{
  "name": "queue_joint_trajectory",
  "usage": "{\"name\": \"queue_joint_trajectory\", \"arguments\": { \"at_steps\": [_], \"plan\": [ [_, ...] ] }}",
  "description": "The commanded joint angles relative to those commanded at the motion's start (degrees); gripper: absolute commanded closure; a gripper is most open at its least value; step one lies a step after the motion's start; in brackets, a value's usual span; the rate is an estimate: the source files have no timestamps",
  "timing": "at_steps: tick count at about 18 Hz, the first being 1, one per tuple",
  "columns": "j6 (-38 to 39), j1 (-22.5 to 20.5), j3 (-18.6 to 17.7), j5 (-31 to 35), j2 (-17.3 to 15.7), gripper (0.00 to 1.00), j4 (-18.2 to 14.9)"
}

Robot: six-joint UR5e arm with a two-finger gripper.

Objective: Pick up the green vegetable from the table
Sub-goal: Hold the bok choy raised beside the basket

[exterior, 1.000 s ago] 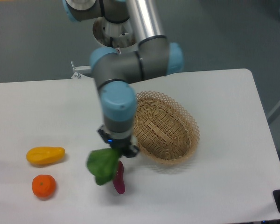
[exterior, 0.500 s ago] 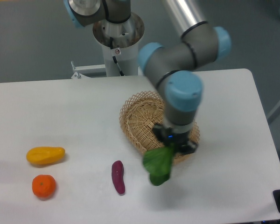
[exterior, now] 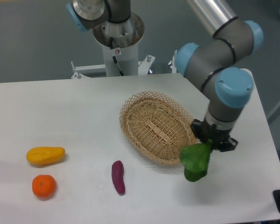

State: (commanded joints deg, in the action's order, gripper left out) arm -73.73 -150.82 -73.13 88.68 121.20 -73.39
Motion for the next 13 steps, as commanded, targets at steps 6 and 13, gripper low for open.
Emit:
{"name": "queue_joint_trajectory", "arguments": {
  "at_steps": [6,13],
  "plan": [
    [-1.1,-0.2,-0.1,0.1,0.2,0.7,0.0],
    [-1.2,-0.1,0.1,0.5,0.4,0.71,0.3]
  ]
}}
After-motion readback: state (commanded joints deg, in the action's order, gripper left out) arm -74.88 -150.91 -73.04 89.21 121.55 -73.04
